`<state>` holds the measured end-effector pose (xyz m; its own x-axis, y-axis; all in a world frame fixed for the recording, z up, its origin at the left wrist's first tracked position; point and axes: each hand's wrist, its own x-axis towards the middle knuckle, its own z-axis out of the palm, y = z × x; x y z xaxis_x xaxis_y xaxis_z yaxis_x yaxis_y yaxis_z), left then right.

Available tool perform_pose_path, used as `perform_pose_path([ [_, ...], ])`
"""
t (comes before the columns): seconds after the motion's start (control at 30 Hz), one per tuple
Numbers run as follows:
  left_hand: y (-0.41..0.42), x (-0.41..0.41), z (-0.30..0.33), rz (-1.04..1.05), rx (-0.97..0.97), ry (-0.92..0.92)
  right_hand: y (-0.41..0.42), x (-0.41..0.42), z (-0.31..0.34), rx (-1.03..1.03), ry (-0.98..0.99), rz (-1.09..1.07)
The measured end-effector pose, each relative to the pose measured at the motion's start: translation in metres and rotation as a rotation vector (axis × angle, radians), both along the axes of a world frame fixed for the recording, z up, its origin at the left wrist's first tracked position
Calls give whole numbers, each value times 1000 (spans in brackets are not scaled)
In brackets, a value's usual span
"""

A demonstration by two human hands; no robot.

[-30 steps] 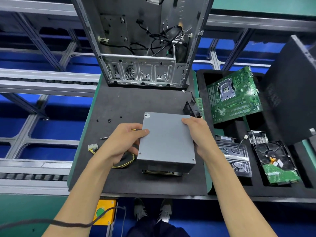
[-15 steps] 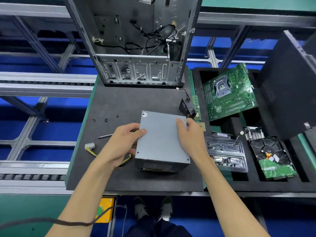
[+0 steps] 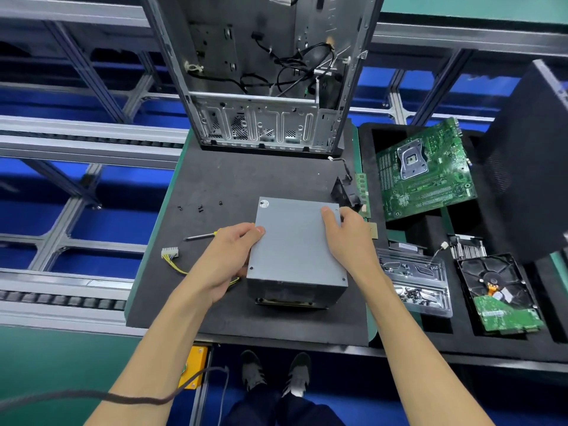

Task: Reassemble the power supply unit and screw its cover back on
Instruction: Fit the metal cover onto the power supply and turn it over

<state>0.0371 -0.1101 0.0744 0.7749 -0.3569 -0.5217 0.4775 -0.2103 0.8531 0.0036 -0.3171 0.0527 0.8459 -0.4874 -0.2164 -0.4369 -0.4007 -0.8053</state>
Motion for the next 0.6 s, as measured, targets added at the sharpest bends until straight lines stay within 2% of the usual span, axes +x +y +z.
perform_pose_path([
  [0.23,27,-11,-9,-112,141,-114,-7,4,-7,26,8,39],
  [0.33,40,-15,-17,-86,239,-158,-9,5,-8,4,30,53],
  [0.5,36,-21,-31,-102,284,-4,-10,6,-9,-17,75,71],
  [0.6,30,-19,-31,-119,370,-45,-12,5,-10,-65,108,104],
])
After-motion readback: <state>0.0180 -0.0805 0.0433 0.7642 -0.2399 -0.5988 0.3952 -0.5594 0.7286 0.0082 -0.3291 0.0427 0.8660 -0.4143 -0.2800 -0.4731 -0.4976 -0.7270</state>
